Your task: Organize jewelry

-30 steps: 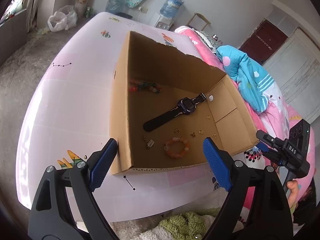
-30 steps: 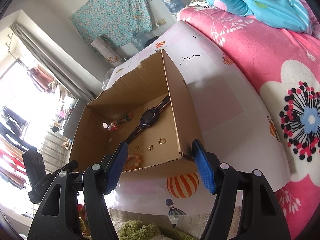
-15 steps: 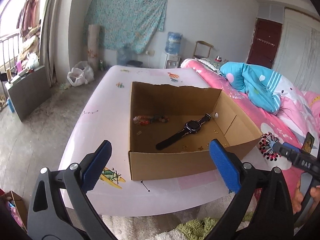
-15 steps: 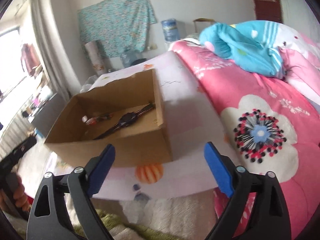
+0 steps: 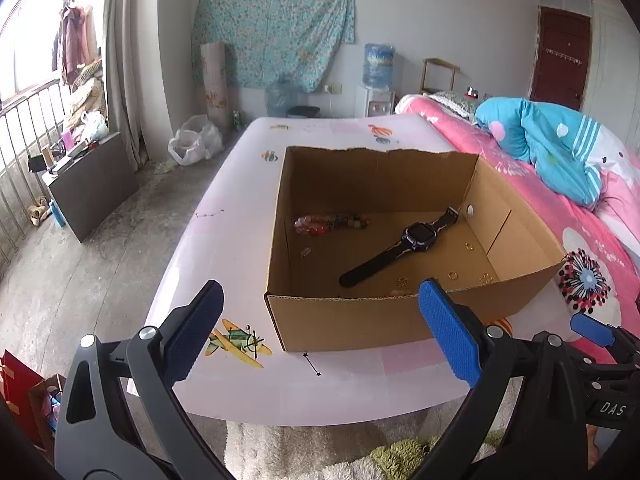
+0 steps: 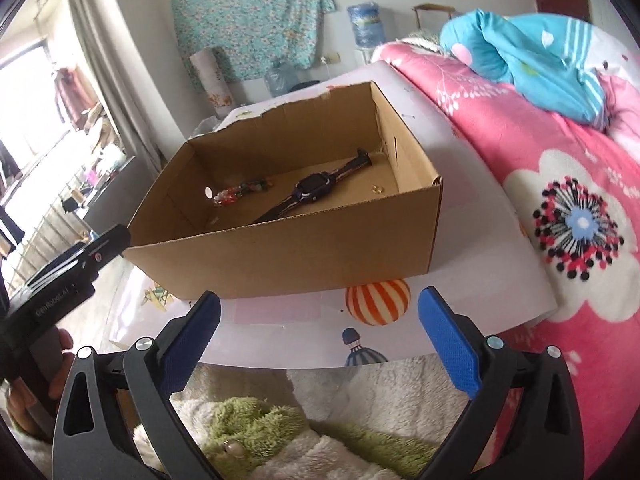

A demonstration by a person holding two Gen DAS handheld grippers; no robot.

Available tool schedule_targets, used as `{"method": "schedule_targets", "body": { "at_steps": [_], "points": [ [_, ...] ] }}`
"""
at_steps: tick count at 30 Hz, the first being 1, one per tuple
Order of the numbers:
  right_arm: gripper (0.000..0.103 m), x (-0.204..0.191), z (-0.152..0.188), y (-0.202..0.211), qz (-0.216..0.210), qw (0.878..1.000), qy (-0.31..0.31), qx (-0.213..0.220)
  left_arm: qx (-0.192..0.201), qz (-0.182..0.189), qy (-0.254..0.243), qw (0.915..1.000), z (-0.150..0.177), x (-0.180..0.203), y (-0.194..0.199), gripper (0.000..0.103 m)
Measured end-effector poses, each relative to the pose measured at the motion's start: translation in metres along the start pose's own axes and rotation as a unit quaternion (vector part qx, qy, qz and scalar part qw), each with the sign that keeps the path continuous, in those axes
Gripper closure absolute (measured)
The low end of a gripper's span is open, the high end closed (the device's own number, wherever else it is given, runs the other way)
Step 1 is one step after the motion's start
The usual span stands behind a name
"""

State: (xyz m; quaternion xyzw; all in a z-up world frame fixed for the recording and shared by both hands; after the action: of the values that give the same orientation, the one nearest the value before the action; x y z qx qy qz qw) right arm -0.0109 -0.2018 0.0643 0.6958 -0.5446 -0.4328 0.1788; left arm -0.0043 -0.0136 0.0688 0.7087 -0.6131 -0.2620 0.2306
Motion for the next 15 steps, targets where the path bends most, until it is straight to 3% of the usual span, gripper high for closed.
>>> {"method": "schedule_targets", "body": {
  "at_steps": [6,15],
  "points": [
    [0.007,-0.010,-0.005,-0.003,0.034,0.999,0.025,-0.003,-0.041,0.011,0.029,0.9987,0.006,-0.003,-0.006,0.008],
    [0.007,-0.008,-0.009,-0.015,0.045,0.998,0.021,-0.026,-0.098,-0.014,0.001,0.9951,0.024,0.005,-0.021,0.008]
  ]
}}
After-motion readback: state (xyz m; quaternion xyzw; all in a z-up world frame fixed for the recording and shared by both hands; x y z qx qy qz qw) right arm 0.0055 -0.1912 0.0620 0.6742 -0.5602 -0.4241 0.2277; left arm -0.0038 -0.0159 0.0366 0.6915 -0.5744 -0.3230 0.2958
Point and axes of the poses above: each gripper's, at about its wrist camera, not at the fingertips, and y roughly against the way its jaws point, x to its right, z to its underside, the point moved 2 cm from there along -y, roughly the way its jaws point, and after that the axes turned 10 degrees about -z, right-handed, at the moved point
